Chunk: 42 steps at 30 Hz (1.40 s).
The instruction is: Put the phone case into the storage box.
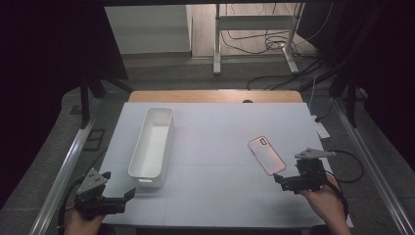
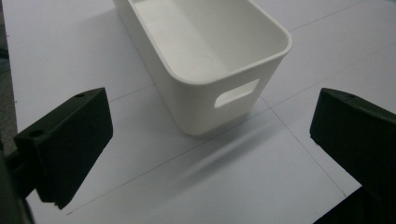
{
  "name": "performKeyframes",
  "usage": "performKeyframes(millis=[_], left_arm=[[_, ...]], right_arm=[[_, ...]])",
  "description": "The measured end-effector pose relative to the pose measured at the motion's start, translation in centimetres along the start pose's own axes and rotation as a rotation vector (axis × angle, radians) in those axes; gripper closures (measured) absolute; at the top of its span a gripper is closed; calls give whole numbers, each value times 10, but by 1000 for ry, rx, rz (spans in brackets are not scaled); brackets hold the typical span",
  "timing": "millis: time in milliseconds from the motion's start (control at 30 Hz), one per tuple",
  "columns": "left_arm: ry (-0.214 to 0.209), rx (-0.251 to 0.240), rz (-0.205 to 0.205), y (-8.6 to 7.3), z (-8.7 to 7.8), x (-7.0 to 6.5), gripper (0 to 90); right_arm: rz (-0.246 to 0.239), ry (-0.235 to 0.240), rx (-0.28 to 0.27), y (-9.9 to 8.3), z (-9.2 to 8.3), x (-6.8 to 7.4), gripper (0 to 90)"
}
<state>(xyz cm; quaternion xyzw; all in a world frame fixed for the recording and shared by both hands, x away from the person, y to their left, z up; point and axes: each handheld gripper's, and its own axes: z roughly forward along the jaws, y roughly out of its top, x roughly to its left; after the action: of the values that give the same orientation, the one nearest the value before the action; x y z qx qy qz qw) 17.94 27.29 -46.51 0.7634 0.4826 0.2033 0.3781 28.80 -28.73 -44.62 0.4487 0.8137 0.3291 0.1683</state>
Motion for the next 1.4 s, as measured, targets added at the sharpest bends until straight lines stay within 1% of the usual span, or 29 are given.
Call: performKeyframes(millis=[133, 267, 433, 633, 733, 933, 1133, 1400], left_arm=[[1, 0, 0, 0, 0, 0, 3], [2, 1, 0, 0, 0, 0, 4], [1, 1, -3, 0, 0, 0, 5], [3, 1, 0, 0, 0, 0, 5], [2, 1, -2, 0, 0, 0, 5], [2, 2, -3, 0, 0, 0, 5], [5, 1, -5, 0, 0, 0, 5], [5, 3, -3, 0, 0, 0, 5]], right_arm=[[1, -3, 14, 4, 2, -2, 0], [16, 0, 8, 7, 4, -5, 0], [12, 0, 3, 13, 9, -7, 0], [5, 0, 11, 19, 14, -9, 0], [0, -9, 31, 23, 17, -12, 0], [-2, -18, 48, 28, 22, -17, 0], [6, -9, 53, 34, 28, -22, 0], [16, -1, 84, 41, 37, -27, 0]])
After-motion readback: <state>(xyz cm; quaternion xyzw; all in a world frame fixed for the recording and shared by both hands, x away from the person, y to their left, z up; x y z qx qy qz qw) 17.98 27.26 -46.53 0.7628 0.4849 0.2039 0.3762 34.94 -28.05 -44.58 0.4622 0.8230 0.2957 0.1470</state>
